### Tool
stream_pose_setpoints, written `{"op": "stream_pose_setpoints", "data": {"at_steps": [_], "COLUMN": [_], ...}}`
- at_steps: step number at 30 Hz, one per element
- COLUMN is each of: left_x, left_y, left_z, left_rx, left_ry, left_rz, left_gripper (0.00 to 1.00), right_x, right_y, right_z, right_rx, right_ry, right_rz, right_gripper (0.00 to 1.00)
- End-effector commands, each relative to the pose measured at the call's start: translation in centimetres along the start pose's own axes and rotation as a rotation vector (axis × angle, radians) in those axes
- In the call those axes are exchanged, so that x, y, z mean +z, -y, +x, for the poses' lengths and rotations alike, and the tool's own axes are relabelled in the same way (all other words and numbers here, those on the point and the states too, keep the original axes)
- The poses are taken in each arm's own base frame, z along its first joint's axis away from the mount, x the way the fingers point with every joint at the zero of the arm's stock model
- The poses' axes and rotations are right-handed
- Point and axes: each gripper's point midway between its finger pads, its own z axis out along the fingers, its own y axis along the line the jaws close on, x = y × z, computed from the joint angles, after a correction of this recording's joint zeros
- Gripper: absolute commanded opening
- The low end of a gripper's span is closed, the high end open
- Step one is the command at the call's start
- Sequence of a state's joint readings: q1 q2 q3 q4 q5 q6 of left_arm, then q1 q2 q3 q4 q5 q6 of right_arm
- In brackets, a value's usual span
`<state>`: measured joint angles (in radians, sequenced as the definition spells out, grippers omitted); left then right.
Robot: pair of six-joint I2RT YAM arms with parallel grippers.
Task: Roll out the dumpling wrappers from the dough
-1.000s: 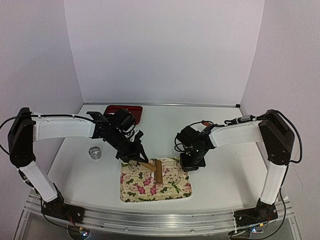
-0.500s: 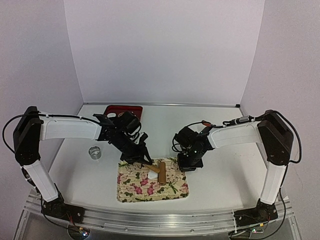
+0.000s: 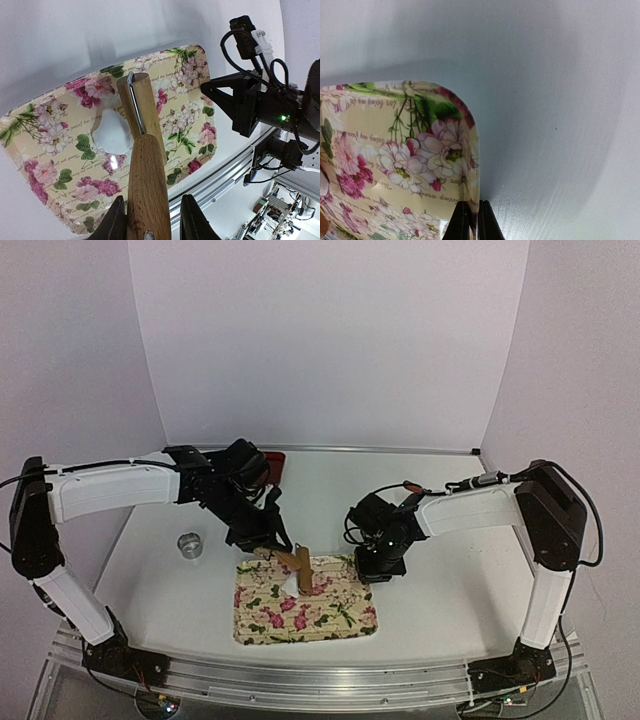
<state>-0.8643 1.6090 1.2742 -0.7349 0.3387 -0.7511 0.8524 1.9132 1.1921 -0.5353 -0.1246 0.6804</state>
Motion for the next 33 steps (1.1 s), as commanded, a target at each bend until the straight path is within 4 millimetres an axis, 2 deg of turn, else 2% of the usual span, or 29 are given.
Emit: {"op": "stream_pose_setpoints", "data": {"at_steps": [1, 7, 14, 20, 29, 33], "left_x": [-3.3, -3.6, -2.3, -1.0, -0.3, -2.1], "left_y": [0.9, -0.9, -2.9, -3.4, -2.8, -1.5], "left_z": [-0.4, 0.2, 0.2, 0.3, -0.4, -1.3], "left_rx": [-0.01, -0.037, -0.05, -0.043, -0.023, -0.005], "left_ry": [0.058, 0.06, 0.05, 0.036, 0.035, 0.07], "left_rz": [0.011, -0.022, -0.063, -0.067, -0.045, -0.036], "left_gripper": [0.0, 0.0, 0.0, 0.0, 0.0, 0.0], "right_x": [0.4, 0.2, 0.2, 0.1, 0.2, 0.1], "right_y": [1.9, 1.8, 1.7, 1.7, 1.7, 1.6], "right_z": [0.1, 0.0, -0.1, -0.3, -0.4, -0.4], "right_rx": [-0.013, -0.016, -0.017, -0.018, -0.02, -0.019], "right_ry": [-0.008, -0.001, 0.001, 0.005, 0.006, 0.008], "right_rz": [0.107, 0.107, 0.105, 0.107, 0.107, 0.104], "right_gripper": [0.0, 0.0, 0.0, 0.0, 0.0, 0.0]}}
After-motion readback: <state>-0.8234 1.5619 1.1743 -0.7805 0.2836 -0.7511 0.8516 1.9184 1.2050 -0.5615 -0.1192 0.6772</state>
